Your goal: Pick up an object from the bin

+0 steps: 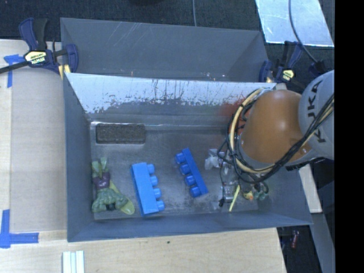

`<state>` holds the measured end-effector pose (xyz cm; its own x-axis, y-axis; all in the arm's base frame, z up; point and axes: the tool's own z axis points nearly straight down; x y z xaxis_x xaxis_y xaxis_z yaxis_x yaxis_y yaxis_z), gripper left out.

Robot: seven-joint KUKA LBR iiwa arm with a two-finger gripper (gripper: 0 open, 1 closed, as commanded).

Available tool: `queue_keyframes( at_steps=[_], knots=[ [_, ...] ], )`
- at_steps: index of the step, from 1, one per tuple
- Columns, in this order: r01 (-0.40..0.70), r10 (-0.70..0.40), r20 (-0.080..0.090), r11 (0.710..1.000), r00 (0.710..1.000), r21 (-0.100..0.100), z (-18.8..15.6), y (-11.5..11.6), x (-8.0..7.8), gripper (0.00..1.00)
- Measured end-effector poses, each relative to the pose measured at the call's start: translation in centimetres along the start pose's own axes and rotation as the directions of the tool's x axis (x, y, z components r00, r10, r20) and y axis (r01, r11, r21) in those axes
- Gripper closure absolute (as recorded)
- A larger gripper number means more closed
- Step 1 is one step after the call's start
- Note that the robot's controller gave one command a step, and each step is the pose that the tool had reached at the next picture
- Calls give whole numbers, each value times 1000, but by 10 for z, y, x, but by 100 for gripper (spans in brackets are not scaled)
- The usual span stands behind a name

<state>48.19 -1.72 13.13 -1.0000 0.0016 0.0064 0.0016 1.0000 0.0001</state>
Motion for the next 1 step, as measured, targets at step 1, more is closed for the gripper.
queue_keyframes(
  at_steps=[1],
  knots=[
    [1,-1,9,1000,1000,0,-4,0,-2,0]
  ],
)
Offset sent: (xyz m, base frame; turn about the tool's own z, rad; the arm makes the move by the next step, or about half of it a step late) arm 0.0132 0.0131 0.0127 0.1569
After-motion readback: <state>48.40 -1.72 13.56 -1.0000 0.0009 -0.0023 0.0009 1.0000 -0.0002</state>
